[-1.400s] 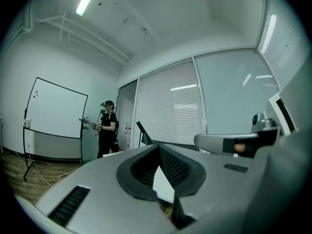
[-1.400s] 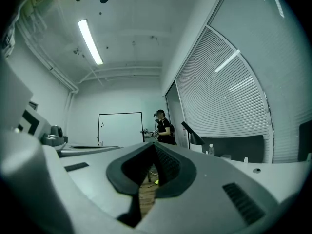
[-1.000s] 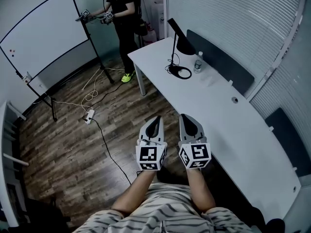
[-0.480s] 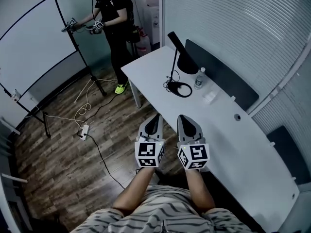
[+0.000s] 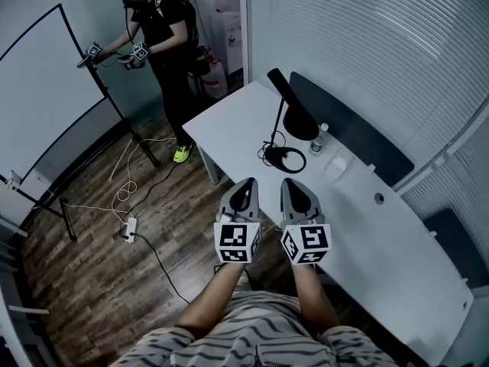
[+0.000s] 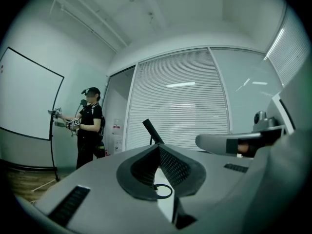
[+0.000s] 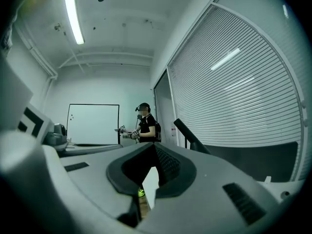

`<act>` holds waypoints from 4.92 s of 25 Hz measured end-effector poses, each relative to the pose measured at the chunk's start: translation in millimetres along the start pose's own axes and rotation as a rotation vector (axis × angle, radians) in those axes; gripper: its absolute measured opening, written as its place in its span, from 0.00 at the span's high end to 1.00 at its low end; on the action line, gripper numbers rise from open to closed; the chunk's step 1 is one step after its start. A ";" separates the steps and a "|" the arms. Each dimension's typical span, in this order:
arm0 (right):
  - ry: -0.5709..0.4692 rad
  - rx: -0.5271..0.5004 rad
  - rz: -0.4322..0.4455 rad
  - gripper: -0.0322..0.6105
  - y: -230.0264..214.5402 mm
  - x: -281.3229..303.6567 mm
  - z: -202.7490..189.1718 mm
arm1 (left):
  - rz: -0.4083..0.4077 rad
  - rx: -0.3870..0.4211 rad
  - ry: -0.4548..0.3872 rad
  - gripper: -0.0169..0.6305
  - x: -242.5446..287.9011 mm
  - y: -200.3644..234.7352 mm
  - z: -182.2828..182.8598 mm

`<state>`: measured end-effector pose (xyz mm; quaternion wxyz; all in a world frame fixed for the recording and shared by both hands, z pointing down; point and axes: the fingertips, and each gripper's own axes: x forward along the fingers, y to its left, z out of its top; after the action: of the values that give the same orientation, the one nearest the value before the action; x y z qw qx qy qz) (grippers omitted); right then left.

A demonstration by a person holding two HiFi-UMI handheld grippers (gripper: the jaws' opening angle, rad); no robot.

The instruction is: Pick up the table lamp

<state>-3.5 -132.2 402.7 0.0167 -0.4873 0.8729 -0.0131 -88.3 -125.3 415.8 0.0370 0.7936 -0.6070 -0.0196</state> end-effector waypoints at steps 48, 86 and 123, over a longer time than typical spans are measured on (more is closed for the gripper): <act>0.048 0.040 -0.123 0.93 -134.9 198.5 -60.5 | -0.063 0.049 0.052 0.96 221.0 61.1 -37.0; 0.042 0.032 -0.344 0.76 -188.6 288.2 -106.0 | -0.143 0.086 0.099 0.96 306.3 73.4 -50.1; -0.056 0.035 -0.409 0.87 -228.2 268.4 -94.3 | -0.215 0.105 0.131 0.96 323.8 83.7 -71.8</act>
<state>45.9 -479.8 501.4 0.0462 -0.6542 0.7547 -0.0178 -78.4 -456.9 498.8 0.0327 0.8544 -0.5151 0.0606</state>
